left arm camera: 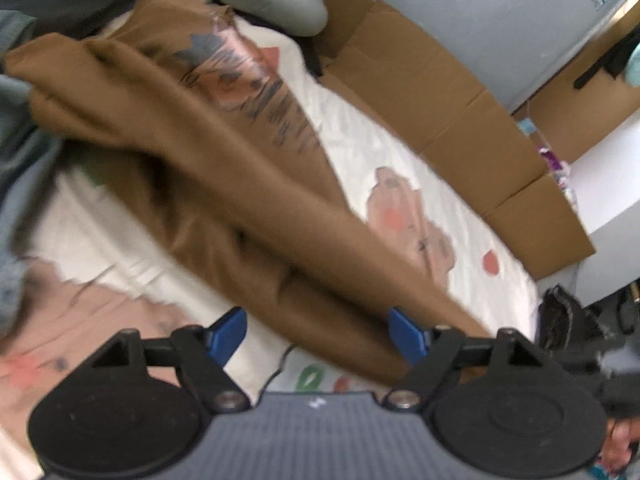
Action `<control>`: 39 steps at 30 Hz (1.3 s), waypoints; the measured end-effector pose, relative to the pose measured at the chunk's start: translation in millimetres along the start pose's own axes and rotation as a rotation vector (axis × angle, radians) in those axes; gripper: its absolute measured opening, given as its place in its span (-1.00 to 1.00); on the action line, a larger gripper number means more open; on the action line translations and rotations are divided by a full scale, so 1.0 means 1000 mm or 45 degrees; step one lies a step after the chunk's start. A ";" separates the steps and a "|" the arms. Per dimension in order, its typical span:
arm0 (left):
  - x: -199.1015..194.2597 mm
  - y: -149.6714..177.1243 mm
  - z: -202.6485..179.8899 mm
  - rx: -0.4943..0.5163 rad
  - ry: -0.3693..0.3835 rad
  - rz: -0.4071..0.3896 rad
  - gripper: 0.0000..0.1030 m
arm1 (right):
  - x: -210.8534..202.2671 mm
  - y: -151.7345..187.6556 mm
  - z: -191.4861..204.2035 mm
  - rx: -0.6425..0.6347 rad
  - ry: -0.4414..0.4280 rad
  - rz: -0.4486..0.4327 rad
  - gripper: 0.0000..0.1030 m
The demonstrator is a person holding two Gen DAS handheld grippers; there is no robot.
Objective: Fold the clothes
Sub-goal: 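Pull the brown T-shirt flat with the left gripper while the right gripper grasps another edge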
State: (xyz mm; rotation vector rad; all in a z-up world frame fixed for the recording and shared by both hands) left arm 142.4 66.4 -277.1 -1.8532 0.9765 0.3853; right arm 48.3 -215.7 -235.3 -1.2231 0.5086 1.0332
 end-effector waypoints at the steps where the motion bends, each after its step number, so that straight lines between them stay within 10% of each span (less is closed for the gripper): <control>1: 0.007 -0.002 -0.003 -0.007 0.016 -0.004 0.56 | -0.003 0.002 -0.003 0.001 0.014 0.003 -0.97; 13: 0.075 -0.001 0.013 -0.156 -0.060 -0.004 0.51 | -0.041 0.031 -0.039 0.017 0.207 0.011 -0.97; 16: 0.078 -0.002 0.016 -0.231 -0.041 -0.022 0.14 | -0.050 0.038 -0.048 0.021 0.258 0.010 -0.97; 18: 0.077 -0.001 0.011 -0.215 -0.047 -0.014 -0.57 | -0.056 0.044 -0.053 0.026 0.285 0.008 -0.97; 21: 0.065 0.001 0.004 -0.185 -0.054 -0.022 -0.85 | -0.065 0.054 -0.056 0.024 0.294 0.000 -0.97; 39: -0.072 0.022 -0.046 -0.025 -0.041 0.013 -0.92 | -0.116 0.092 -0.029 -0.074 0.255 -0.041 -0.96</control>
Point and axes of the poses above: each gripper's, at about its wrist camera, not at the fingertips, and x roughly the way its jaws point, z to its left, y to its underside, the point moved 1 cm from there along x, roughly the way its jaws point, and after that the axes turned 14 degrees about -z, right-handed, at the moved point
